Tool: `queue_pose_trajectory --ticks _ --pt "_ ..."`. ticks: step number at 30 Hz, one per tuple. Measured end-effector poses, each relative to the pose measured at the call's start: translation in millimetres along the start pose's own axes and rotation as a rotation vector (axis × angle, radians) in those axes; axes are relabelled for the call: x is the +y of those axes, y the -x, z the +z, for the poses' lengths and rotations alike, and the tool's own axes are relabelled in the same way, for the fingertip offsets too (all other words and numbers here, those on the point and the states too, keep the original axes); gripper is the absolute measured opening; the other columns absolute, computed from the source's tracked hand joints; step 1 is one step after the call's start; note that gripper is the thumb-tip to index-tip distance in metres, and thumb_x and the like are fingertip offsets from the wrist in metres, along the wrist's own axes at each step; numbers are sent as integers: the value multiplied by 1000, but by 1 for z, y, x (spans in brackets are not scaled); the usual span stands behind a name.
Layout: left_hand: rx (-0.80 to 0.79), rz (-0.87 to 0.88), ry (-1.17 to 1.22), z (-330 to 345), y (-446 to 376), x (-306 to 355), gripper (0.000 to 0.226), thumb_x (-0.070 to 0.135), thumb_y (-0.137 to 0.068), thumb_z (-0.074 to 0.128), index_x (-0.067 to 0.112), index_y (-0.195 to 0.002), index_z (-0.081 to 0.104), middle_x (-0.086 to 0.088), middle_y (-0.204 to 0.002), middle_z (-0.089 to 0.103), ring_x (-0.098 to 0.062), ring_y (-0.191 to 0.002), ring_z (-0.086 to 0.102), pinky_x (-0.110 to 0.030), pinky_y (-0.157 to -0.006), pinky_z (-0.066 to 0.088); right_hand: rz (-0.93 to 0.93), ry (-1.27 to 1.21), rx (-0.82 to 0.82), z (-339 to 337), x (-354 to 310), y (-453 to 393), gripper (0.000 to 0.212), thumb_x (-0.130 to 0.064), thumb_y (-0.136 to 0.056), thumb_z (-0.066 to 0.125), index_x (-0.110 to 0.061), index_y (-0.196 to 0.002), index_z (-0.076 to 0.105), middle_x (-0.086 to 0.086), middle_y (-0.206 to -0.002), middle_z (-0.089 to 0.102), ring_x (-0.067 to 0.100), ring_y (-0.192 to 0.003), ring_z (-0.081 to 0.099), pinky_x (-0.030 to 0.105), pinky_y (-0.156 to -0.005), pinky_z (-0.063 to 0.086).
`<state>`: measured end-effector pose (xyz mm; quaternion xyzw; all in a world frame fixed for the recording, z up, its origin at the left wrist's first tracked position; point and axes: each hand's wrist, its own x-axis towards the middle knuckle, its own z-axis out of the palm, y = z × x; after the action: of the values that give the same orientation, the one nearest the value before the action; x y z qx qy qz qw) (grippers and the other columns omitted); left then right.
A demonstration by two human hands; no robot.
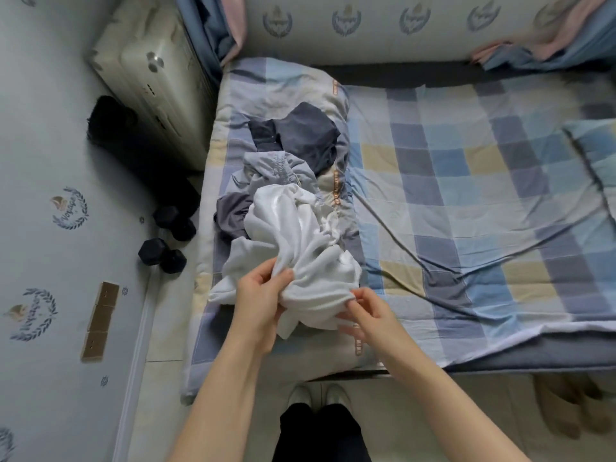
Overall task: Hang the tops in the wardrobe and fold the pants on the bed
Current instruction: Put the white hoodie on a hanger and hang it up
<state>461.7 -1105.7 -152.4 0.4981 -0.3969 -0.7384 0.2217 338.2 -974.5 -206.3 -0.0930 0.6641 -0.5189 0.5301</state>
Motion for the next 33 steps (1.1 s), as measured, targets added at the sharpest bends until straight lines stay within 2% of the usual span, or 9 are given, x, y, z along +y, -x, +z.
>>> queue_pose_trajectory --ticks 4,8,14,17,20,23,26,30,33 --pt "-98 195 -44 22 53 49 19 2 -91 61 11 -98 76 -17 -100 73 -30 -94 68 -44 -85 54 -230 -169 61 1 -53 50 12 -13 -97 50 -7 -101 60 9 -104 68 22 -106 65 36 -91 55" --pt "-152 357 -44 35 84 90 18 4 -88 66 9 -104 74 -13 -101 74 -25 -96 69 -37 -86 56 -448 -263 159 -6 -103 94 27 -26 -87 57 -5 -105 58 11 -108 66 23 -106 65 34 -93 53" --pt "-207 464 -127 41 82 110 34 8 -88 68 26 -116 65 1 -109 72 -15 -108 66 -27 -92 53 -695 -248 211 -10 -180 144 16 -35 -83 64 -22 -93 65 7 -101 65 25 -103 65 35 -91 53" --pt "-416 451 -359 43 82 97 70 4 -82 75 33 -138 45 10 -136 55 5 -123 52 -19 -104 44 -798 -121 277 -8 -202 168 14 -25 -91 60 -12 -95 61 10 -95 63 29 -94 68 39 -82 57" --pt "-672 420 -561 51 87 70 110 26 -68 83 41 -152 14 19 -156 26 11 -137 29 -26 -116 30 -884 14 339 2 -215 184 6 -16 -93 61 -11 -91 60 8 -86 63 32 -85 70 38 -69 60" --pt "-766 484 -717 58 100 49 129 38 -62 85 59 -145 -11 32 -157 6 2 -146 17 -41 -118 29 -861 -57 471 0 -222 201 9 -18 -93 61 -10 -90 61 6 -85 64 29 -79 71 33 -64 58" --pt "-737 660 -946 67 115 41 136 49 -58 87 60 -141 -20 49 -144 -9 2 -144 6 -47 -120 18 -857 -114 612 -13 -223 223 10 -21 -93 61 -12 -90 62 12 -92 66 28 -77 72 32 -63 57" --pt "-676 820 -960 97 135 26 130 46 -66 83 50 -147 -18 58 -130 -20 27 -127 -8 -48 -120 6 -881 -166 707 -18 -218 248 8 -20 -92 62 -14 -86 63 13 -93 68 29 -79 72 34 -63 58" --pt "-644 719 -561 118 146 16 79 28 -86 71 49 -148 26 35 -148 30 4 -140 28 -44 -117 25 -905 -137 802 -32 -215 269 9 -21 -92 63 -15 -87 64 15 -96 69 28 -77 72 33 -61 58"
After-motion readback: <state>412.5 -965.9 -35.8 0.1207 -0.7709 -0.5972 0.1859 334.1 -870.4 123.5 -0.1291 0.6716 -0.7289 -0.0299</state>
